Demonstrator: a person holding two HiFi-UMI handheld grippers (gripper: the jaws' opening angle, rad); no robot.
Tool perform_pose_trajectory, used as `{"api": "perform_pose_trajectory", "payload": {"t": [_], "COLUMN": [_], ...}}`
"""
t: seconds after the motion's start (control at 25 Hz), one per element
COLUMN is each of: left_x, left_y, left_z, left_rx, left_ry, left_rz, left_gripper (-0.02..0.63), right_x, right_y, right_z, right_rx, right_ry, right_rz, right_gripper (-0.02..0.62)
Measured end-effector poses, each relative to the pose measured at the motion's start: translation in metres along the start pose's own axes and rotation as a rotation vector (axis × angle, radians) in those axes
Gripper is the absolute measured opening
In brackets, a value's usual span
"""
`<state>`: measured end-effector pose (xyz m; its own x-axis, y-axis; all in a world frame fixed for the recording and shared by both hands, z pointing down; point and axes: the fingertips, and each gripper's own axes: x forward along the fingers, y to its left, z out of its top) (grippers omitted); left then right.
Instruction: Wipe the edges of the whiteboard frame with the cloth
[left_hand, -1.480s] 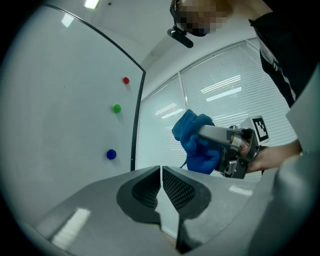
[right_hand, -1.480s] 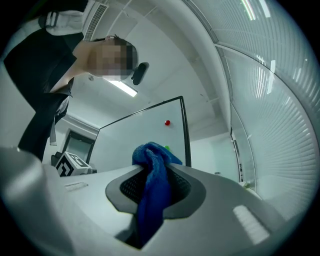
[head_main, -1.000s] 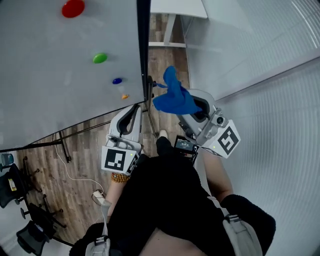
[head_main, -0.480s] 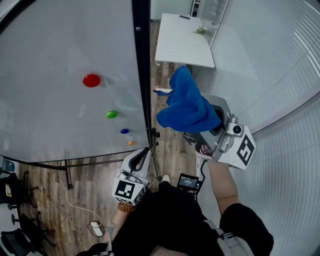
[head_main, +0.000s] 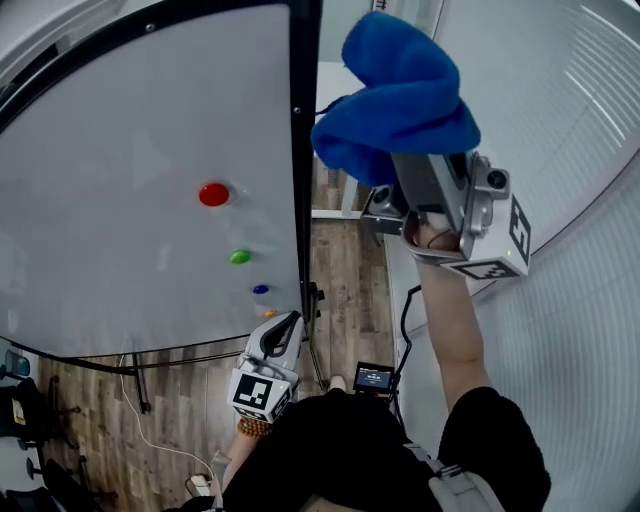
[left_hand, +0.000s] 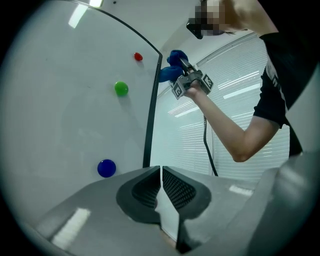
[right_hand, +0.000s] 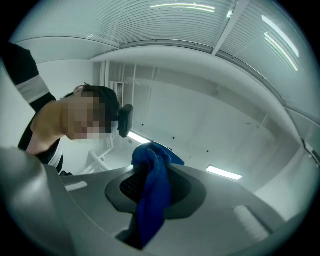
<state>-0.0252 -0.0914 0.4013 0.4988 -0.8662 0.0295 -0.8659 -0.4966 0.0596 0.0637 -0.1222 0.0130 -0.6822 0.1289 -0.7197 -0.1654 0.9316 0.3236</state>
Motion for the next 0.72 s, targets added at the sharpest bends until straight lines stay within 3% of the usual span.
{"api": "perform_pose_trajectory", "payload": {"t": [0.28,0.56,0.72], "left_x": [0.001,-0.004,-0.003], "left_y": [0.000,-0.012,-0.018], "left_z": [0.013,0.008,0.006], "left_rx": [0.004,-0.021,-0.021], "left_ry": [-0.033,-0.050,-0.051], "left_rz": [-0.047,-0.067,-0.071], "left_gripper": [0.001,0.001,0.001], "right_x": [0.060,0.067,0.065], "right_y": [-0.028,-0.053,-0.054], "right_z": [0.021,0.006,0.006], "right_rx": [-0.048,0.027,0.095], "right_ry": [0.006,0.044,0.015], "right_rz": [0.024,-0.037,-0.026], "right_gripper": [0.094,0.095,0.095]}}
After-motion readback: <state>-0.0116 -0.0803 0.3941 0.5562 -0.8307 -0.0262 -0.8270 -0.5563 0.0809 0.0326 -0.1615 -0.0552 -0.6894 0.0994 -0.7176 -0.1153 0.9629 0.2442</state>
